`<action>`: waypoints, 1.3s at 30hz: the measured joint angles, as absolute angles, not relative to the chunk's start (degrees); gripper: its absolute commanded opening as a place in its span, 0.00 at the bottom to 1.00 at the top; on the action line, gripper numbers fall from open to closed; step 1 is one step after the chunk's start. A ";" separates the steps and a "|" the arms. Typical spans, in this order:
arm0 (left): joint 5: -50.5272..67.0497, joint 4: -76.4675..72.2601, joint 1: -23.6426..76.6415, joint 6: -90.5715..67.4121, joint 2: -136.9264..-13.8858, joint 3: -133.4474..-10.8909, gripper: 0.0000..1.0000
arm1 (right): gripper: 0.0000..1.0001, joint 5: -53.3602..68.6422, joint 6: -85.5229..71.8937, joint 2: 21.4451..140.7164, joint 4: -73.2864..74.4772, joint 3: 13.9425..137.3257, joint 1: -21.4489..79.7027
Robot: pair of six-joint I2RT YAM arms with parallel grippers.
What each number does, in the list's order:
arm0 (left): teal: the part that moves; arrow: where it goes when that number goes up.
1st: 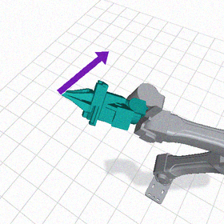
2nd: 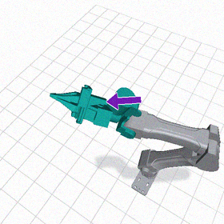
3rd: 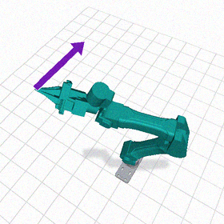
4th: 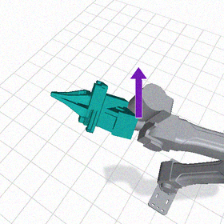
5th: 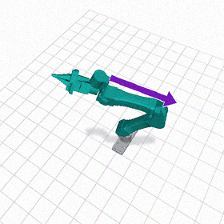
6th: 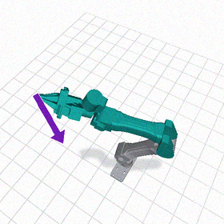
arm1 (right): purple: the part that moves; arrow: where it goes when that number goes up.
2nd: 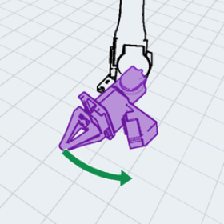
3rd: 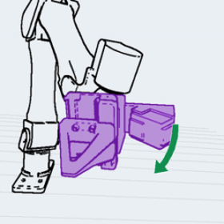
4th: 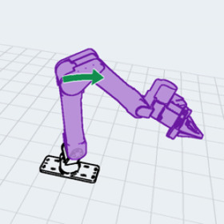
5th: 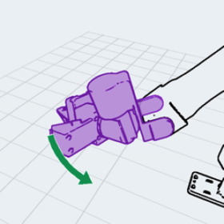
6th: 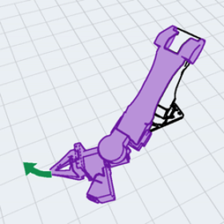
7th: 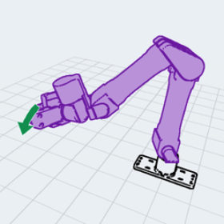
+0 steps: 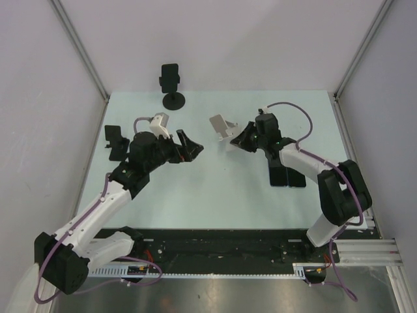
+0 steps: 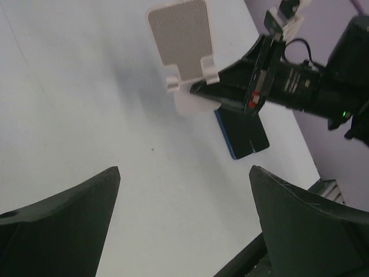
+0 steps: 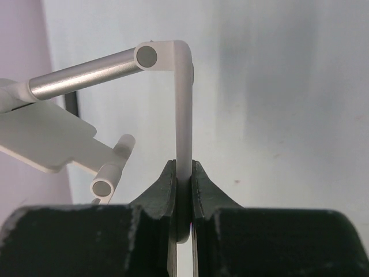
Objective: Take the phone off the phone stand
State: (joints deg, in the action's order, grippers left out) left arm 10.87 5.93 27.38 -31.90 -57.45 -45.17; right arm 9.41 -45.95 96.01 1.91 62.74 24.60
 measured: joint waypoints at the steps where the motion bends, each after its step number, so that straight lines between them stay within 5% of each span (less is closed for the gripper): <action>1: 10.90 5.56 27.38 -32.67 -57.82 -45.82 1.00 | 0.00 9.52 -47.11 94.67 0.25 61.47 25.85; 16: 6.24 -0.54 29.52 -39.31 -62.85 -48.49 1.00 | 0.00 7.73 -56.36 87.22 -12.86 50.35 38.48; 32: -1.28 -3.95 32.23 -38.52 -65.80 -46.78 1.00 | 0.00 7.35 -57.06 85.80 -15.40 49.52 41.25; 39: -2.92 -4.82 32.75 -37.08 -66.19 -46.78 0.83 | 0.00 7.35 -56.97 85.80 -15.38 49.52 41.54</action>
State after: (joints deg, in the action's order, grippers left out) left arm -2.92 -4.82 32.75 -37.08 -66.19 -46.78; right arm 7.35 -56.97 85.80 -15.38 49.52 41.54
